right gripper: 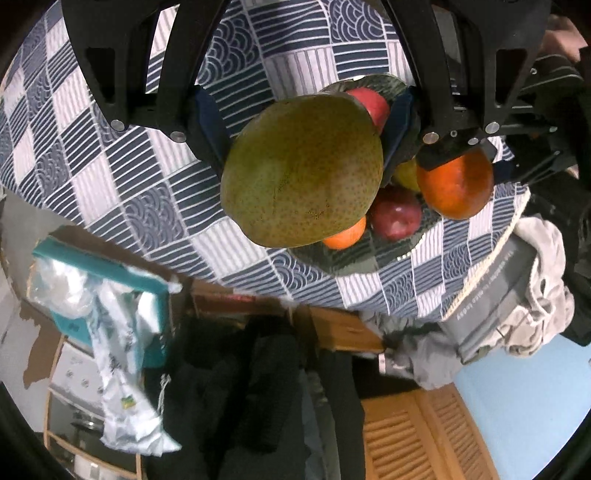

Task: Organize fruits
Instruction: 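Lower the orange into the bowl and open left gripper while right gripper releases the mango there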

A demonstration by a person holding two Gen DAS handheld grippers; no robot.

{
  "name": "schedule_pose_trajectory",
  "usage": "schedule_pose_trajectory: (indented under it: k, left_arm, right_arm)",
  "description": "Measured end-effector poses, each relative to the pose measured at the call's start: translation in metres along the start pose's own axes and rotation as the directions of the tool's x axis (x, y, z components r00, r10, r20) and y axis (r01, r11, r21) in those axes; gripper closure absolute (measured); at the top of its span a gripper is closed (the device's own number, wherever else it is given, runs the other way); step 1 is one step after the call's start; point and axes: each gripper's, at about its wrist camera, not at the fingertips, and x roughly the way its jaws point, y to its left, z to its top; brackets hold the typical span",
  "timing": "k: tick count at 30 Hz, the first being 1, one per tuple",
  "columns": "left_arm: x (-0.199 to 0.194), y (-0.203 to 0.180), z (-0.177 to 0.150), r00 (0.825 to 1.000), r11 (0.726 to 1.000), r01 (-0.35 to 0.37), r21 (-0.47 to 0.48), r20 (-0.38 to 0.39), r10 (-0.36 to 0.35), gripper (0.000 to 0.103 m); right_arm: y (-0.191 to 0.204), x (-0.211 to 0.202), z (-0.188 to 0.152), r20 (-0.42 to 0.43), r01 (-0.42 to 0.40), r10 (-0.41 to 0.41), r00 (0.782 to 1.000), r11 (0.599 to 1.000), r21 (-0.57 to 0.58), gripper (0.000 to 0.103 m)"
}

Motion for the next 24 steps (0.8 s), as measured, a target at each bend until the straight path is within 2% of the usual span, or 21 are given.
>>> schedule_pose_trajectory:
  k: [7,17,22,24]
  left_arm:
    - [0.009,0.005,-0.004,1.0,1.0,-0.015,0.0,-0.027,0.015,0.036]
    - [0.03,0.013,-0.009,0.994,0.999,-0.02,-0.037,-0.108,0.016,0.036]
    - [0.037,0.017,-0.008,0.99,0.998,-0.019,-0.063,-0.141,0.01,0.036]
    - [0.038,0.016,-0.01,0.989,0.998,-0.023,-0.053,-0.148,0.015,0.036]
  right_arm:
    - [-0.001,0.029,-0.002,-0.061,-0.007,0.008,0.998,1.0,0.005,0.029]
    - [0.003,0.053,-0.008,-0.117,-0.016,0.014,0.993,1.0,-0.016,0.029]
    - [0.001,0.057,-0.006,-0.132,-0.025,0.024,0.991,1.0,-0.005,0.028]
    - [0.001,0.053,-0.004,-0.111,-0.047,0.047,0.993,0.999,0.003,0.028]
